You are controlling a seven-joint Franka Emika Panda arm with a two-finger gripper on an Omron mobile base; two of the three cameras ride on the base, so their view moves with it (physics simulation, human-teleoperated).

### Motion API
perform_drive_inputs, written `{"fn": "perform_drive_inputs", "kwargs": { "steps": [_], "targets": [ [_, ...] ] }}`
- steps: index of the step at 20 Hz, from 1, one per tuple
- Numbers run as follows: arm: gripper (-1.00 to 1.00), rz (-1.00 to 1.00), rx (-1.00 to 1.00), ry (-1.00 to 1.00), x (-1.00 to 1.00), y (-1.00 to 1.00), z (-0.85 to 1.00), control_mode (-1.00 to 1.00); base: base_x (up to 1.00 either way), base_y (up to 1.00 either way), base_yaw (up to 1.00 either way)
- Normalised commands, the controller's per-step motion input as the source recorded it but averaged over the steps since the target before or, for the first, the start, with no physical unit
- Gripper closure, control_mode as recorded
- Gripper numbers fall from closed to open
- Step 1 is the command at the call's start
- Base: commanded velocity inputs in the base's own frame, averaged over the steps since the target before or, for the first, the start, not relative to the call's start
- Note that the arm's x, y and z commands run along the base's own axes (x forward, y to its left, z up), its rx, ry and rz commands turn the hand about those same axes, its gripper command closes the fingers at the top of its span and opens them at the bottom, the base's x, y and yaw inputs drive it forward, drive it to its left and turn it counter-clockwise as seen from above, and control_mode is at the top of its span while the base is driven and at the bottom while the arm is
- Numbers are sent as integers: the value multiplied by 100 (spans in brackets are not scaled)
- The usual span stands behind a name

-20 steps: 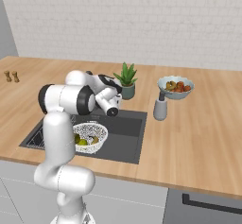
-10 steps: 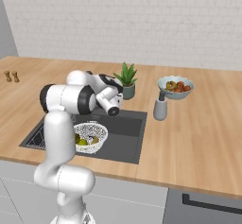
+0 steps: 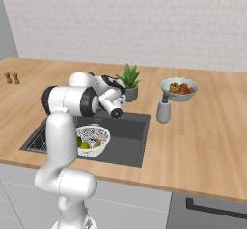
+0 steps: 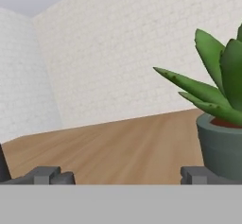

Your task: Put the colander in the sink, put the banana, pear, kiwi in the colander, and turn on the sink faucet and pour water over the colander.

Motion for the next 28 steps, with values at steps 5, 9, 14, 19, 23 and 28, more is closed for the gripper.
{"fn": "perform_drive_inputs", "kwargs": {
  "steps": [5,9,14,19,23,28],
  "targets": [
    [-100,0,0,0,0,-51,0,-100,0,0,0],
    [-100,0,4,0,0,-92,0,-100,0,0,0],
    [-100,0,5,0,0,-97,0,-100,0,0,0],
    [-100,0,4,0,0,-85,0,-100,0,0,0],
    [-100,0,1,0,0,-69,0,-100,0,0,0],
    [-100,0,0,0,0,-15,0,-100,0,0,0]
  ]
}}
